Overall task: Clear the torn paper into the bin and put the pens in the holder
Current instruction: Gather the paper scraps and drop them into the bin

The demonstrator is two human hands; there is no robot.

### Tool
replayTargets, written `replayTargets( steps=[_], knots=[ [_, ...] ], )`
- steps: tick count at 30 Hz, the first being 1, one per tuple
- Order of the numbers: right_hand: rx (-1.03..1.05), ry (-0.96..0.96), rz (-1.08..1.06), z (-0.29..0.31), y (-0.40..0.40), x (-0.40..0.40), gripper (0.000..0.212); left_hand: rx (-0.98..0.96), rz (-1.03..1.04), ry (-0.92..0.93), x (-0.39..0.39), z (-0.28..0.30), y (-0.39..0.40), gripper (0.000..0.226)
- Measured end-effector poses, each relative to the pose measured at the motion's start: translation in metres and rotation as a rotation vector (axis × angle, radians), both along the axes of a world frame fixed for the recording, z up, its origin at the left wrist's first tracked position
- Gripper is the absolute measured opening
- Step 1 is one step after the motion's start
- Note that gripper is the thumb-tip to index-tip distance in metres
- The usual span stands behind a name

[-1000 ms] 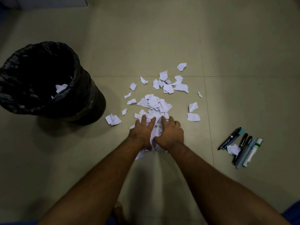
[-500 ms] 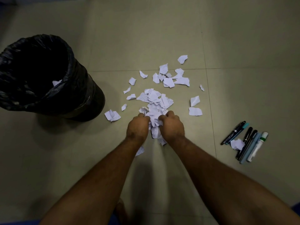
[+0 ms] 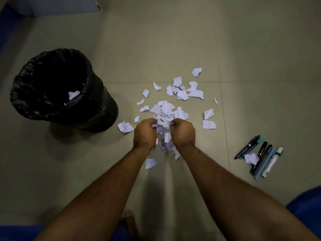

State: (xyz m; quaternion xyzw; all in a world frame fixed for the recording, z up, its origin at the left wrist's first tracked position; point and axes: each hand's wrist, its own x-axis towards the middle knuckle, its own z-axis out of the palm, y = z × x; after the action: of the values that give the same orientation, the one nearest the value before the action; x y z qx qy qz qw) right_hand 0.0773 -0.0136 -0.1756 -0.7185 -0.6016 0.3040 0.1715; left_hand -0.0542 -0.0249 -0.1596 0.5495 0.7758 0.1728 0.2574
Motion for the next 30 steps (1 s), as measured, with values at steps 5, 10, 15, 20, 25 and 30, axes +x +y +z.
replayTargets(
  steps=[5,10,15,20,25,30],
  knots=[
    [0.09,0.214,-0.08,0.046,0.014,-0.032,0.018,0.105,0.057,-0.053,-0.025,0.056,0.011,0.015],
    [0.171,0.344,-0.048,0.108,0.034,-0.082,0.017,0.194,0.077,-0.066,-0.067,0.127,0.023,0.028],
    [0.303,0.476,0.03,0.179,0.056,-0.15,0.02,0.365,0.217,-0.065,-0.124,0.198,0.037,0.01],
    [0.303,0.483,0.139,0.22,0.074,-0.222,0.017,0.4,0.301,-0.024,-0.195,0.231,0.047,0.009],
    [0.224,0.379,0.27,0.206,0.078,-0.273,0.024,0.336,0.358,0.028,-0.245,0.211,0.043,0.01],
    [0.12,0.244,0.378,0.187,0.075,-0.288,0.027,0.233,0.3,0.13,-0.263,0.182,0.037,0.04]
  ],
)
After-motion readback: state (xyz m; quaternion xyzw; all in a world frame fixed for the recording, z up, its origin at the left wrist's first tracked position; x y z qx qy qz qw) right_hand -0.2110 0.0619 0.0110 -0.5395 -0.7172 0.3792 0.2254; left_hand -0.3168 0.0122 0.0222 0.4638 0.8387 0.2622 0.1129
